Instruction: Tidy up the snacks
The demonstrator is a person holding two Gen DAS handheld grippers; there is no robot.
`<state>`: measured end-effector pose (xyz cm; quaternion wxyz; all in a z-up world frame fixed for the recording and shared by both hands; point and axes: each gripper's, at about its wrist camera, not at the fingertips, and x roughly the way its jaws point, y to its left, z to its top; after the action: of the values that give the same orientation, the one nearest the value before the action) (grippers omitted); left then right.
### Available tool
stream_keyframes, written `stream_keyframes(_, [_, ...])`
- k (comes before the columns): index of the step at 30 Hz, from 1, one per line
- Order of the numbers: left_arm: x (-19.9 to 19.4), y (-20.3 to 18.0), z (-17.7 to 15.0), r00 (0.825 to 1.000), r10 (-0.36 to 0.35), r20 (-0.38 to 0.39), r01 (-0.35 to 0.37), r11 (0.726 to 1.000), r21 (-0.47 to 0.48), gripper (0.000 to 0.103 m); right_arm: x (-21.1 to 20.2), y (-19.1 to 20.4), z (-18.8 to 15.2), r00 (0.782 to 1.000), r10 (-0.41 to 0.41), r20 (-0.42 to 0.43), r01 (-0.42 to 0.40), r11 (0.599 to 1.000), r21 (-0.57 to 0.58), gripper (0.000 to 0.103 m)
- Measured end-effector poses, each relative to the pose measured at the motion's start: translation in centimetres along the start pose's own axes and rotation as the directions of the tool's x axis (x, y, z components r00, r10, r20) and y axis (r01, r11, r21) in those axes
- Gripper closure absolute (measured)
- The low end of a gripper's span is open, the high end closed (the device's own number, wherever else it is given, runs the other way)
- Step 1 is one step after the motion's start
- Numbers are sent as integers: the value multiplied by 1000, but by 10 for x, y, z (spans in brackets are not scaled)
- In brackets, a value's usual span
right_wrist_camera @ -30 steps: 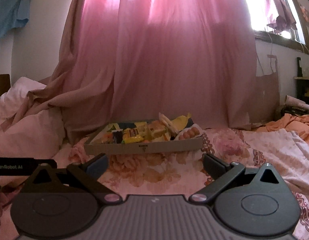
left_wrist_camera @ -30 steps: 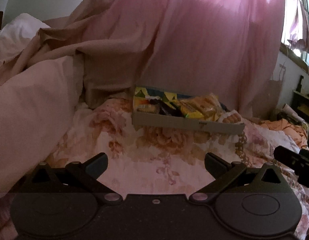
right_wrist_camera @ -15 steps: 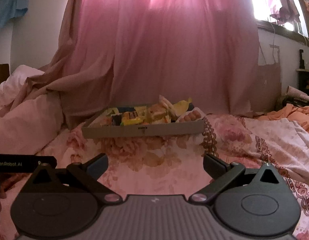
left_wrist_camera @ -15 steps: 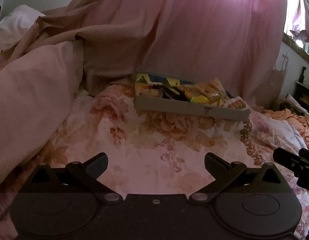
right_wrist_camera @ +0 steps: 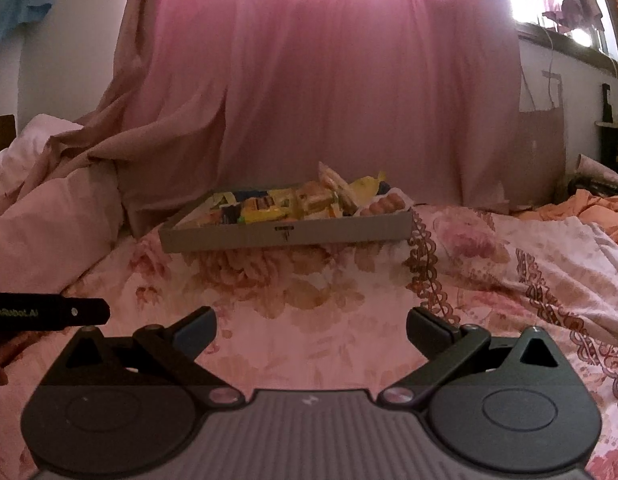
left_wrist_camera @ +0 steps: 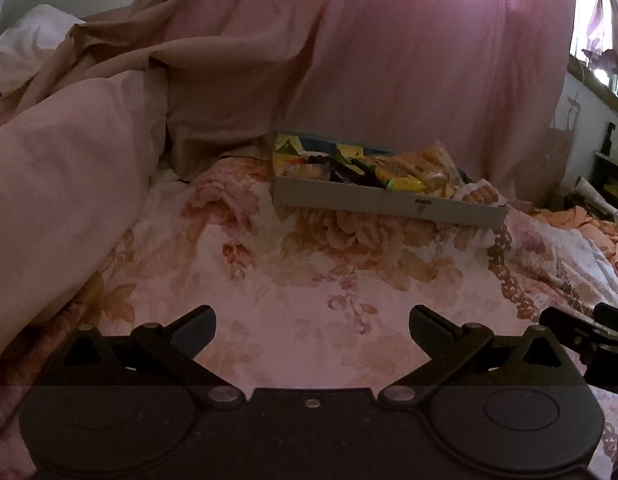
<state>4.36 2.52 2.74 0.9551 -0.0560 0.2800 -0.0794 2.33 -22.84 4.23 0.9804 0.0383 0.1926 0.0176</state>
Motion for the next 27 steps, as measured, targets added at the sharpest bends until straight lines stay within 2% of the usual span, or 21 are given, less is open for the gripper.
stream_keyframes(7, [7,1,-5,1000,8,-22,-7,1000,14,1,7,-1,-7,1000,1,-28,-1,1000,-2,0])
stream_keyframes(20, [11,3,-11,999,14,37,-15,999,39,1,14,2,-14,1000,-4,-6,4,1000,-15,0])
stream_keyframes(27, [12,3,-12,999,14,35,-15,999,41,1,17,6,-16,1000,-8,8,8,999,-44,0])
